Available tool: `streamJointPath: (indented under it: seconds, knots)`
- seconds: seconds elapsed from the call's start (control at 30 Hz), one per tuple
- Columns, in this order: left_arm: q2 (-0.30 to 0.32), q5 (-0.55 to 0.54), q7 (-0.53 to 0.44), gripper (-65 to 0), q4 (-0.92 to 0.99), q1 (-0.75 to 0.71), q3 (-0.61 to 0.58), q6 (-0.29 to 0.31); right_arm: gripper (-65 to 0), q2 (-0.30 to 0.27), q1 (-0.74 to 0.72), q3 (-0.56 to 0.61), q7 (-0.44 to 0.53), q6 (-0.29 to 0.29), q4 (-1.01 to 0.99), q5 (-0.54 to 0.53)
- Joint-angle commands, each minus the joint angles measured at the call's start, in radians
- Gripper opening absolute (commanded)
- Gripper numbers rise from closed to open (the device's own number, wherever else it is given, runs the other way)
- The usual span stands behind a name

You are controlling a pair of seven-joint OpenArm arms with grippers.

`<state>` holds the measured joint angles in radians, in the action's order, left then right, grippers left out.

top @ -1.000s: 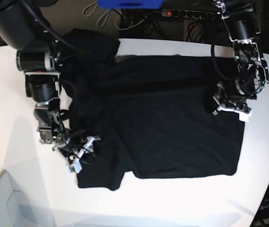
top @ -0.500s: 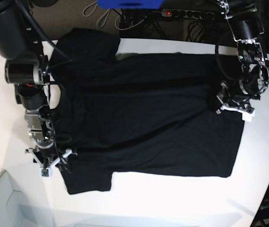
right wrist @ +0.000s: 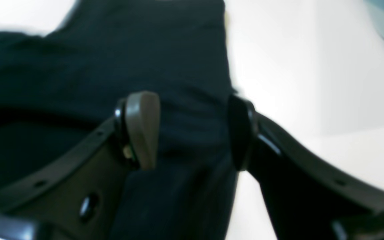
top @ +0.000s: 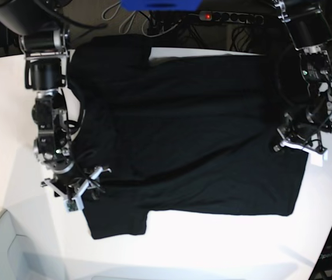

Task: Layout the t-shirt on the table in an organized manner, then fold the t-shirt properly
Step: 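Regrasp the shirt edge with the right gripper and smooth it outward, then grasp the shirt shoulder with the right gripper and drag it toward the collar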

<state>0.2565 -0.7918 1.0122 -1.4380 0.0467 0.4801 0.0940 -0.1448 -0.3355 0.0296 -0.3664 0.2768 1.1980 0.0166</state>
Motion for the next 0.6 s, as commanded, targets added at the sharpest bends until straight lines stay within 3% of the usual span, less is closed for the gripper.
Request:
streamJointPath:
  seconds: [0.0,0.1,0.2,0.37,0.57]
  knots:
    - [0.013,-0.008,-0.017,-51.0,-0.017,0.022,0.002,0.003,-31.9,0.004,-0.003,0.000,-0.023,0.008,0.085,-0.017]
    - [0.011,-0.007,-0.019,-50.9,0.032,0.025,0.002,0.003,-31.9,0.034,0.074,0.003,-0.139,0.008,0.199,-0.017]
    - [0.013,-0.007,-0.019,-50.9,0.121,0.057,0.002,0.003,-31.9,0.044,0.112,0.005,-0.188,0.008,0.194,-0.017]
    - [0.014,-0.007,-0.019,-50.9,0.224,0.088,0.001,0.003,-31.9,0.035,0.091,0.005,-0.170,0.008,0.003,-0.017]
    - [0.014,0.031,-0.085,-50.9,0.243,0.086,-0.007,0.003,-31.8,-0.020,-0.012,0.005,-0.033,0.008,-0.232,-0.017]
